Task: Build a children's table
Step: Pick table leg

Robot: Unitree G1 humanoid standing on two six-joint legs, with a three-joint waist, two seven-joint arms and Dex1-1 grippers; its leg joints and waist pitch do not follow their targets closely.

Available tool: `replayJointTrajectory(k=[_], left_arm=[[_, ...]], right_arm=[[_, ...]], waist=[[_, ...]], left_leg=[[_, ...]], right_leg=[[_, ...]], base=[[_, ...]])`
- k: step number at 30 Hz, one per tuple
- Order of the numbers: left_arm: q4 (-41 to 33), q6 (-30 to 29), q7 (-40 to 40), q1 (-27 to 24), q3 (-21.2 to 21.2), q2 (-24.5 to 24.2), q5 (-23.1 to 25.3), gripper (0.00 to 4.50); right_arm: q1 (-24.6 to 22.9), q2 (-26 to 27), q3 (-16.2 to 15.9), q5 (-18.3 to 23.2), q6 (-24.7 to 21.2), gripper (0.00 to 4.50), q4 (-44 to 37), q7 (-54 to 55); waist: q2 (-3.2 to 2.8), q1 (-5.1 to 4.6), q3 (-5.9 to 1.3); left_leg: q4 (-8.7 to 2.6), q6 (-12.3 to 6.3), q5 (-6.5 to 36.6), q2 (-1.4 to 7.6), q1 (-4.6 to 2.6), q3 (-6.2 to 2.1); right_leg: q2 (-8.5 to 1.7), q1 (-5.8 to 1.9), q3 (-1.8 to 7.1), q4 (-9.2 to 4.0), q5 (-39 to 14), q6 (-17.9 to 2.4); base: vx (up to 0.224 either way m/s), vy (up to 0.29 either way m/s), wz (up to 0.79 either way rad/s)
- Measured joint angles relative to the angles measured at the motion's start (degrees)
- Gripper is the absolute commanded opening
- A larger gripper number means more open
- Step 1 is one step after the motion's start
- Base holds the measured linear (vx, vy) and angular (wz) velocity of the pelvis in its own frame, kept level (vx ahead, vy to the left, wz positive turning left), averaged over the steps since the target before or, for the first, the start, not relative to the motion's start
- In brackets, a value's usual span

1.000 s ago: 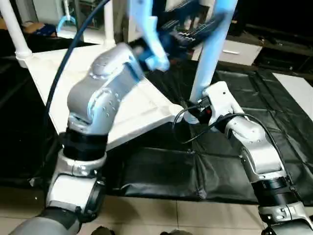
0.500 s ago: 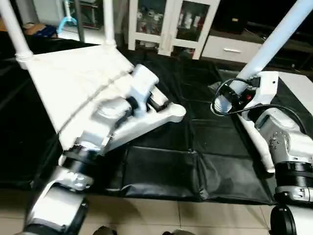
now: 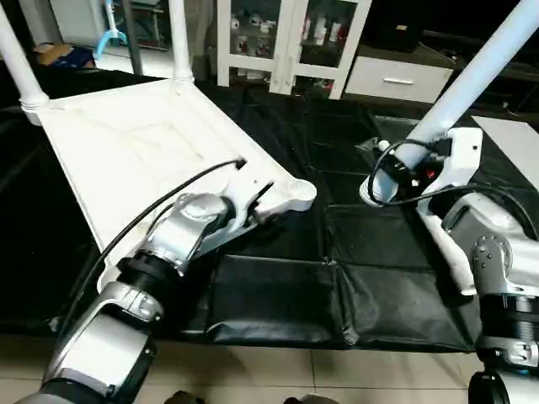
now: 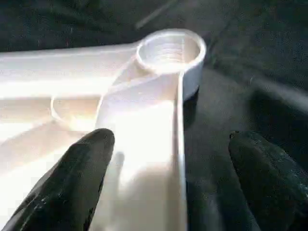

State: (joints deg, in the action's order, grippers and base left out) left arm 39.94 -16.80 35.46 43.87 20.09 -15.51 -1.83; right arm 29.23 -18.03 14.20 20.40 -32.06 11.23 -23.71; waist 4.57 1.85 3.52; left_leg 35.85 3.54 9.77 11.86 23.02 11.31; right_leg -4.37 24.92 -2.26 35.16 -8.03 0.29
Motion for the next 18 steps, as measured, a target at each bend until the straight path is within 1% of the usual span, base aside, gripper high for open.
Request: replayJointTrajectory(k=[1, 3, 5, 8, 11, 13, 16, 17, 18], left_arm=[[0.45, -0.13, 0.27, 0.0, -0.04, 0.01, 0.07, 3.89], [0.53, -0.54, 1.3, 0.1, -0.22, -0.07, 0.14, 3.53], [0.53, -1.07, 3.28, 0.37, -0.31, -0.16, -0.25, 3.44], [0.53, -1.79, 5.01, 0.47, -0.49, -0.03, -0.75, 3.08], [0.53, -2.37, 5.76, 0.48, -0.67, -0.04, -0.84, 2.88], [0.53, -2.71, 6.43, 0.48, -0.79, -0.01, -0.86, 2.64], [0.53, -3.0, 7.22, 0.5, -1.11, -0.03, -0.73, 2.44], [0.57, -3.01, 7.48, 0.55, -1.1, -0.05, -0.6, 2.44], [0.78, -3.0, 7.58, 0.63, -1.09, -0.04, -0.51, 2.2]], right_arm=[[0.0, 0.15, -0.07, 0.02, -0.22, 1.86, -0.13, 0.03], [-0.05, 0.34, -0.09, 0.03, -0.62, 1.86, -0.48, 0.11], [-0.06, 0.34, -0.1, 0.15, -1.18, 1.86, -1.17, 0.44], [-0.06, 0.34, -0.11, 0.32, -1.3, 1.86, -1.68, 0.94], [-0.06, 0.34, -0.12, 0.45, -1.34, 1.86, -1.68, 1.03], [-0.06, 0.35, -0.16, 0.47, -1.39, 1.86, -1.68, 1.04], [-0.06, 0.47, -0.36, 0.47, -1.58, 1.86, -1.69, 1.04], [-0.06, 0.57, -0.43, 0.47, -1.59, 1.86, -1.69, 1.04], [-0.06, 0.62, -0.46, 0.47, -1.61, 1.86, -1.69, 1.04]], waist=[[-0.07, 0.04, 0.02], [-0.13, 0.07, 0.04], [-0.15, 0.07, 0.05], [-0.15, 0.01, 0.05], [-0.17, -0.01, 0.06], [-0.18, 0.0, 0.06], [-0.18, 0.01, 0.06], [-0.19, 0.03, 0.06], [-0.2, 0.04, 0.06]], left_leg=[[0.0, 0.0, 0.0, 0.0, 0.0, 0.0], [-0.01, 0.0, 0.0, 0.0, 0.0, 0.0], [-0.01, 0.0, 0.0, 0.0, 0.0, 0.0], [-0.01, 0.0, 0.0, 0.0, 0.0, 0.0], [-0.02, 0.0, 0.0, 0.0, 0.0, 0.0], [-0.03, 0.0, 0.0, 0.0, 0.0, 0.0], [-0.03, 0.0, 0.0, 0.0, 0.0, 0.0], [-0.03, 0.0, 0.0, 0.0, 0.0, 0.0], [-0.03, 0.0, 0.0, 0.0, 0.0, 0.0]], right_leg=[[0.0, 0.0, 0.0, 0.01, 0.0, 0.0], [-0.01, 0.0, 0.0, 0.01, 0.0, 0.01], [-0.01, 0.0, -0.01, 0.0, 0.0, 0.01], [-0.01, 0.0, -0.01, 0.0, 0.0, 0.0], [-0.01, 0.01, -0.01, 0.0, 0.0, 0.0], [-0.01, 0.01, -0.01, 0.0, 0.0, 0.0], [-0.01, 0.01, -0.01, -0.01, 0.0, 0.0], [-0.01, 0.01, -0.01, -0.01, 0.0, 0.0], [-0.01, 0.0, -0.01, -0.02, 0.0, 0.0]], base=[[0.0, 0.0, 0.0], [0.0, 0.0, 0.0], [0.0, 0.0, 0.0], [0.0, 0.0, 0.0], [0.0, 0.0, 0.0], [0.0, 0.0, 0.0], [0.0, 0.0, 0.0], [0.0, 0.0, 0.0], [0.0, 0.0, 0.0]])
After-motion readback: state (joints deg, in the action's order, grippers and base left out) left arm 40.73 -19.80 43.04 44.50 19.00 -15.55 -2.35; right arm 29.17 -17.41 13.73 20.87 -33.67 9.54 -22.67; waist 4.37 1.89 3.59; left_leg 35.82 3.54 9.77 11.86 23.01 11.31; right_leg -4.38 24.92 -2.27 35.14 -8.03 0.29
